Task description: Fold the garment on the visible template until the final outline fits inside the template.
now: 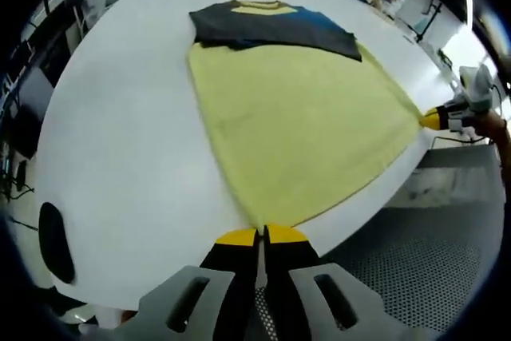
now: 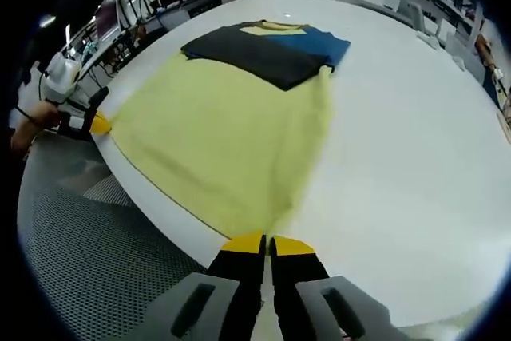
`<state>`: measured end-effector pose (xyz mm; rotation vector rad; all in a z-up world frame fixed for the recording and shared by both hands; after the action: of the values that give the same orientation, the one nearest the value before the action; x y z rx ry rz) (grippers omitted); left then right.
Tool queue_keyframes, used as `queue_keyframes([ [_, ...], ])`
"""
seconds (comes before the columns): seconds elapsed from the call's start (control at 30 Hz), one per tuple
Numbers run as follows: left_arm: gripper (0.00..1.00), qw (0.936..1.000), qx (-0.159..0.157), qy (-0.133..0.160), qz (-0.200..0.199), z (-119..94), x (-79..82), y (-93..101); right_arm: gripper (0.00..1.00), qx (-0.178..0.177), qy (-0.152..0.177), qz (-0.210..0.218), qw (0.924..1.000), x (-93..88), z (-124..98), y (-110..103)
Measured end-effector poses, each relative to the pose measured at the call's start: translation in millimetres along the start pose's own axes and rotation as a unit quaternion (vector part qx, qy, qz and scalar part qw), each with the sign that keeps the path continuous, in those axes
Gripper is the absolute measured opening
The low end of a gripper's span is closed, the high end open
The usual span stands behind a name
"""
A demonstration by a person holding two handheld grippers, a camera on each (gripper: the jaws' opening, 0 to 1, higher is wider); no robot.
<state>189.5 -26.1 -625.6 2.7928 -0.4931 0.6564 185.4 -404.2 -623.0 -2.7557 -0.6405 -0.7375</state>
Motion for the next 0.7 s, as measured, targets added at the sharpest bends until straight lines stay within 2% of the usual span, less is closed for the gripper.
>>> queue_keyframes([
  [0.2,0.0,0.9998,0.0,-0.013,0.015,-2,-3.1,1.8,0.0,0.011,-0.01,-0.03,0.9994,-1.5,-5,-5],
  [0.7,0.0,0.9985,-0.021,-0.046,0.024,-7,-13.6,10.9,0.0,0.017,-0.044,-0.028,0.9985,-11.2,-12,-8],
])
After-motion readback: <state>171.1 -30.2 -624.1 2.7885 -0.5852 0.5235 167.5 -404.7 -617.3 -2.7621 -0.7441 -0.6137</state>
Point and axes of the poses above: the point that each gripper's makers call its tool centre point, and the gripper's own axes: z roughly forward along the fingers, y roughly to its right, x roughly out of its top, the point moved 6 cm from there along -z, roughly backward along the fingers, and after that the axes turned 5 degrees about y, right-handed, at the moved point
